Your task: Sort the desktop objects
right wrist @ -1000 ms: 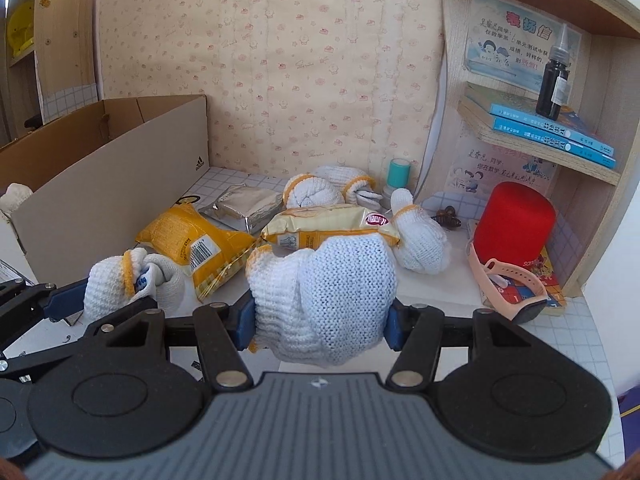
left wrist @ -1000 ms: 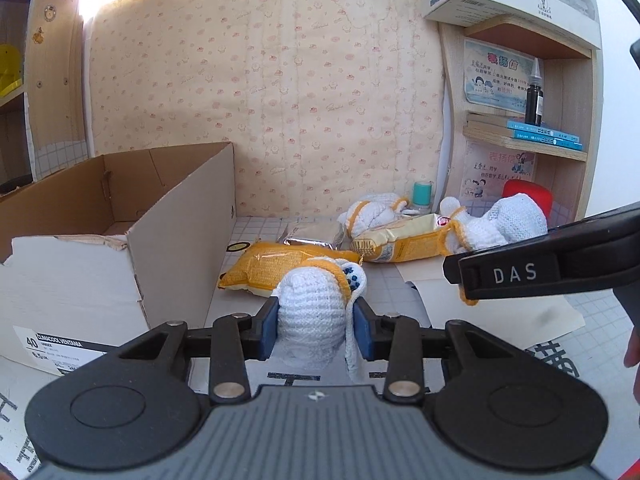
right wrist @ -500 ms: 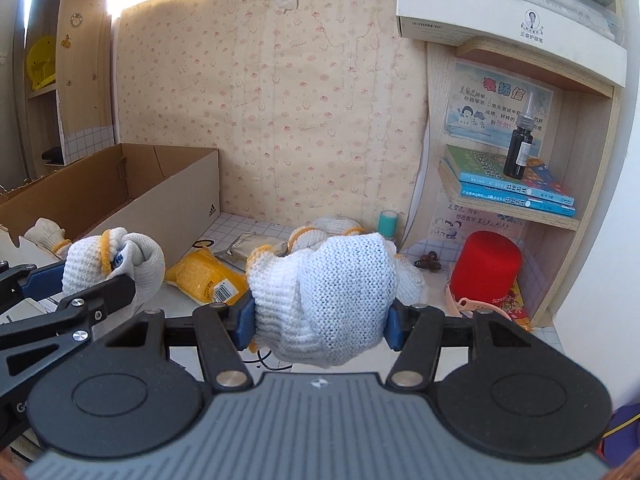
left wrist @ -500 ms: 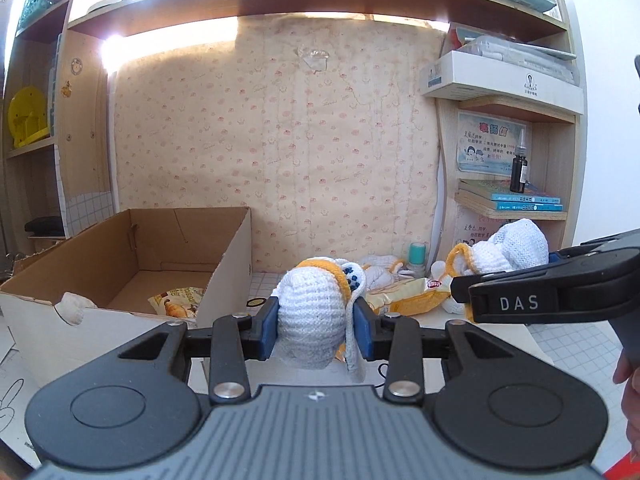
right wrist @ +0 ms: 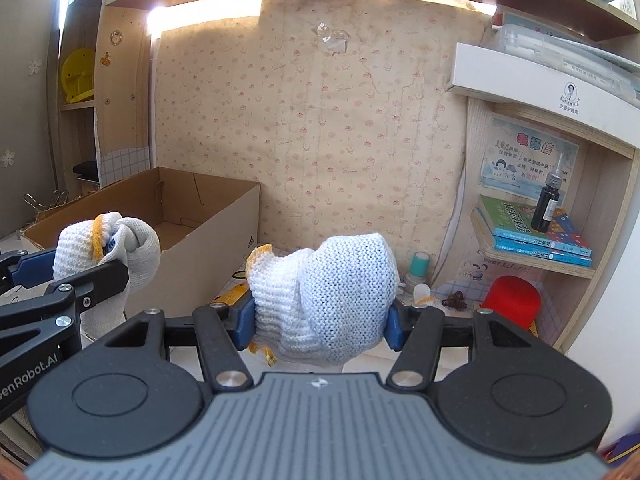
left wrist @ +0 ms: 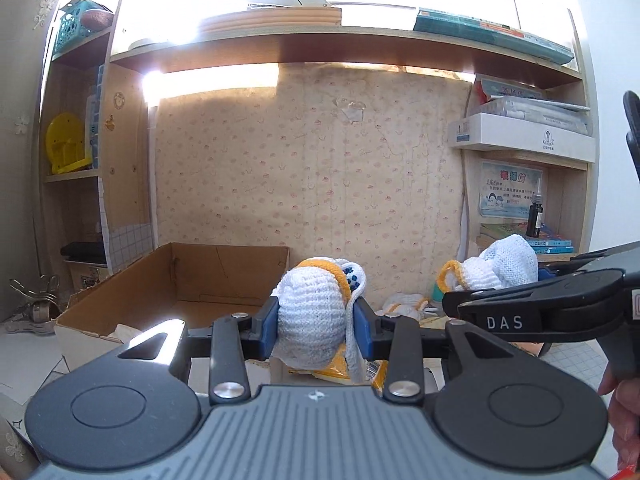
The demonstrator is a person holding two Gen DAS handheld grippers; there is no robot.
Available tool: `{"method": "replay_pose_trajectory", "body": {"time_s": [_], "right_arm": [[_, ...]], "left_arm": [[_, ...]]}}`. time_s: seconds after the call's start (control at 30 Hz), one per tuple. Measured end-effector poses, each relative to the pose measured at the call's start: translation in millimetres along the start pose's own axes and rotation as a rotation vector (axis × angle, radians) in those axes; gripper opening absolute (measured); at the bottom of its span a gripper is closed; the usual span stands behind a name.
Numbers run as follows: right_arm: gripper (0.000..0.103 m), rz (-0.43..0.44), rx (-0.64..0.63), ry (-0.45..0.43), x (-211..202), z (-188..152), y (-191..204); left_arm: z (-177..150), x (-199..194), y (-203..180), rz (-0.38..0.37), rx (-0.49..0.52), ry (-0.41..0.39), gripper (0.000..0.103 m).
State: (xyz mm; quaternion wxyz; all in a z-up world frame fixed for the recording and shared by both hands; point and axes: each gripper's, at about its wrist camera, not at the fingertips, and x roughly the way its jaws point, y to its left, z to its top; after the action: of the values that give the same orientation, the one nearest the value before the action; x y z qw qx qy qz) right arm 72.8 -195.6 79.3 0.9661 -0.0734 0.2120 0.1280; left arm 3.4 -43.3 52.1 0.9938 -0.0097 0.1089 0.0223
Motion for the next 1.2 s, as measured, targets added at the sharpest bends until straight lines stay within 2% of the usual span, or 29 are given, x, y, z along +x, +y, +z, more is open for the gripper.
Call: {"method": "replay_pose_trajectory", "body": {"time_s": [0.43,1.2], "right_arm": [[0.058,0.061,-0.045,-0.002,12,13,44],[0.059,0.186,-0.109,0.028,62,39,123]], "left_arm": [[8,-9,38,0.057,-0.028,-0.024,0.04],[0,19,118,0.184,-0.059,0.02,0.04]]}}
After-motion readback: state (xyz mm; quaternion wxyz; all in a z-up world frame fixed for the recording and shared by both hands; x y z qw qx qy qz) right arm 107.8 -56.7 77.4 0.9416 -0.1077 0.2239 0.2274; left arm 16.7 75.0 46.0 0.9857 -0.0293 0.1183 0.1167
